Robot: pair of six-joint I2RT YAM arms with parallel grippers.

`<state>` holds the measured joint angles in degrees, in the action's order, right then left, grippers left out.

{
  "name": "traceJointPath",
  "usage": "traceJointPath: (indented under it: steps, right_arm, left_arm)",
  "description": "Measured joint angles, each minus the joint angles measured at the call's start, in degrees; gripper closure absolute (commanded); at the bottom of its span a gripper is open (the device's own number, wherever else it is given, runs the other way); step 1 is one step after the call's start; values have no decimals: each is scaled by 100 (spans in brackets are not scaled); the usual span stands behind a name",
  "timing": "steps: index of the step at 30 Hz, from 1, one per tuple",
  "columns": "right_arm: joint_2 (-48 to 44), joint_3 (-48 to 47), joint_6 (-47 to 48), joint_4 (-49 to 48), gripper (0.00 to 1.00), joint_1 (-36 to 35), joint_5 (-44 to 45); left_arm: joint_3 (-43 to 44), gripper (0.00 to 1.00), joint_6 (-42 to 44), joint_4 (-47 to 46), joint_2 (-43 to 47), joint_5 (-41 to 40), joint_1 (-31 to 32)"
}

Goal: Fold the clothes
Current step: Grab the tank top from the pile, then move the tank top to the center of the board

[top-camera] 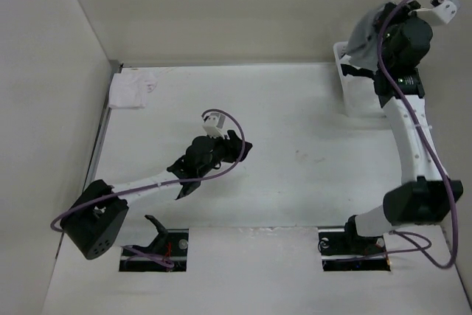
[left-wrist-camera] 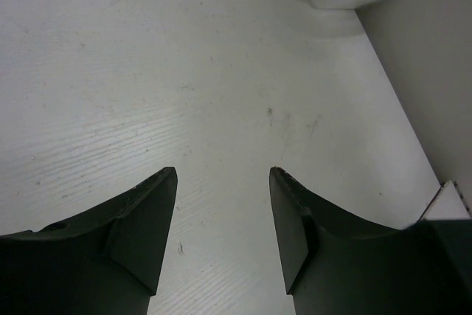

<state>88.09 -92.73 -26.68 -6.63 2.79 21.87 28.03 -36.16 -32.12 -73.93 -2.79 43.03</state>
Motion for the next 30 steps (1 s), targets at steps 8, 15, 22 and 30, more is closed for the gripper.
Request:
traceJointPath:
  steps: [8,15,22,30]
  right_arm:
    - [-2267,1305,-57,-492,89,-1895,-1021]
    - [-2647,4732,-483,-824,39,-3689,-1801]
    - [-3204,6395,-800,448,85,-4151,-1882]
    - [-2745,6321,-1019,326,64,-4496,-1628]
  left_arm:
    - [0,47,-232,640,1550,-289,-544]
    - [-103,46,-520,1663,2833,-501,-1655]
    - [-326,58,-719,2439,2667,-627,-2024]
    - [-461,59,-863,2914,1742,-667,-1738]
